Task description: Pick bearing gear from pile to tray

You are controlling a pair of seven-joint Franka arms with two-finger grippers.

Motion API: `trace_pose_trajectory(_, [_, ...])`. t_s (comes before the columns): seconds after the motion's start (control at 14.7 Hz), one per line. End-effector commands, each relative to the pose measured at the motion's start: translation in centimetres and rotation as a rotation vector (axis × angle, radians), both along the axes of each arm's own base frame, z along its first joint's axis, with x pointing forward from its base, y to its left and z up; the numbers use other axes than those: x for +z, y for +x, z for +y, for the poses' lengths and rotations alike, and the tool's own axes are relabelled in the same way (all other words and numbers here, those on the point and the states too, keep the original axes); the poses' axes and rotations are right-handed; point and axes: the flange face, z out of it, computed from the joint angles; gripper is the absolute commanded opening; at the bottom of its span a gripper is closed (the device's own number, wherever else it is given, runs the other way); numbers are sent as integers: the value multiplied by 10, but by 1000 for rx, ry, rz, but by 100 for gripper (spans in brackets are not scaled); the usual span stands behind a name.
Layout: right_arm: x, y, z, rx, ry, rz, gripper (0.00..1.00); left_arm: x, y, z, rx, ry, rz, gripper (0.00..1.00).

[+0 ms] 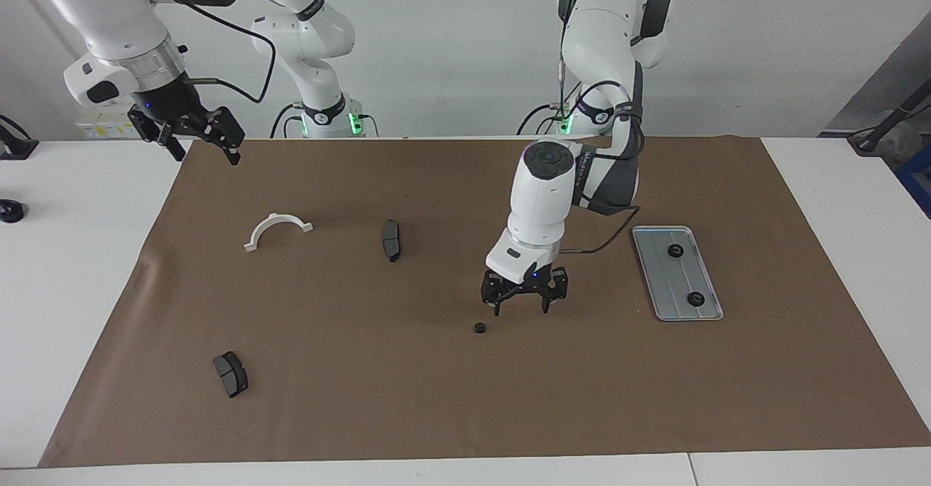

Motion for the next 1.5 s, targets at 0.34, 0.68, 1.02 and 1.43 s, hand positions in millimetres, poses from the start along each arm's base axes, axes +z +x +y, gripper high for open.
trace_pose_trajectory(0.34, [16, 1, 6, 51, -48, -15, 100, -21, 0, -19, 3, 0, -2, 98])
trace_pose_trajectory(0.68, [16, -2, 7, 50, -42, 3, 100, -64, -7, -50, 20, 6, -3, 93])
trace_pose_trajectory(1.02, [16, -3, 7, 49, -42, -1, 100, -81, -25, -73, 3, 1, -12, 86])
trace_pose_trajectory(1.43, [15, -4, 7, 49, -40, 4, 100, -87, -24, -72, 7, -6, -22, 54])
